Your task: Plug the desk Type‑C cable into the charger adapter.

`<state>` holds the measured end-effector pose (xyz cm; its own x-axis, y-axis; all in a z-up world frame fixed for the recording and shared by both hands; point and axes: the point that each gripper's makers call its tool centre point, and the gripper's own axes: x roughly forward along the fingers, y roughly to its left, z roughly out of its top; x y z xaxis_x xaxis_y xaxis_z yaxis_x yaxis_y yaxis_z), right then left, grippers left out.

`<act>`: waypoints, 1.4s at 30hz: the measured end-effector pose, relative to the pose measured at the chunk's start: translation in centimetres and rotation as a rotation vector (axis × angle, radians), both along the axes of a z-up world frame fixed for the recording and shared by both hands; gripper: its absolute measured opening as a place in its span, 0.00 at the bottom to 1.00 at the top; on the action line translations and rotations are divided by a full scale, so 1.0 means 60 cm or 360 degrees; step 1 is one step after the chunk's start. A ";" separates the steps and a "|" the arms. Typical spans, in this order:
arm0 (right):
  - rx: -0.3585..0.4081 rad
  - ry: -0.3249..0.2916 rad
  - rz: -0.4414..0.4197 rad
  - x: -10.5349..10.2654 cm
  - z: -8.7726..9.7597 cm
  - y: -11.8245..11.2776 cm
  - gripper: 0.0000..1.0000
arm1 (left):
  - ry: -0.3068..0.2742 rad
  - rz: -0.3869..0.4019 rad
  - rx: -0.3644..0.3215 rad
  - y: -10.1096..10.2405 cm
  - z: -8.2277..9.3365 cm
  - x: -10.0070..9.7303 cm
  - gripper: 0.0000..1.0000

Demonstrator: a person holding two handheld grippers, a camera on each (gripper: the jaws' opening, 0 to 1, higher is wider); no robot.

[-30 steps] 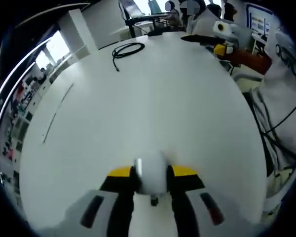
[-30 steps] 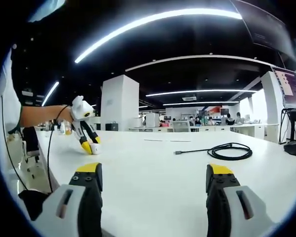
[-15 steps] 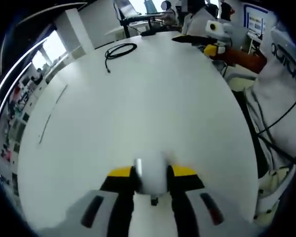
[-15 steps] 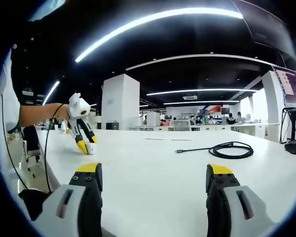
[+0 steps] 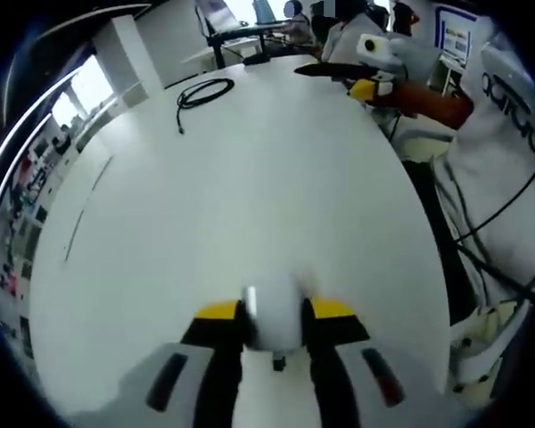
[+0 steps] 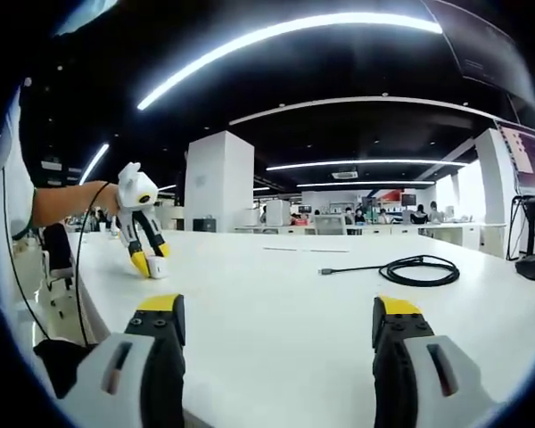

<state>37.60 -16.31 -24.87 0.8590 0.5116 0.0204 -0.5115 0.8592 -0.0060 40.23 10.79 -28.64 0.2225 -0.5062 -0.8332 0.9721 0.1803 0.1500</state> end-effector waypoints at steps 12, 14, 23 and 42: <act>-0.0007 -0.0016 0.0012 -0.001 0.003 0.005 0.88 | 0.0022 -0.0028 -0.0006 -0.006 -0.001 -0.028 0.26; -0.0012 -0.0019 0.0013 -0.002 0.004 0.007 0.88 | 0.0019 -0.0034 -0.0004 -0.006 -0.001 -0.030 0.26; -0.0028 -0.0033 0.0021 -0.004 0.011 0.011 0.88 | 0.0012 -0.0071 -0.0001 -0.011 -0.001 -0.049 0.26; -0.0007 -0.0064 0.0015 -0.009 0.034 0.010 0.87 | 0.0033 -0.0088 -0.0038 -0.019 -0.001 -0.067 0.26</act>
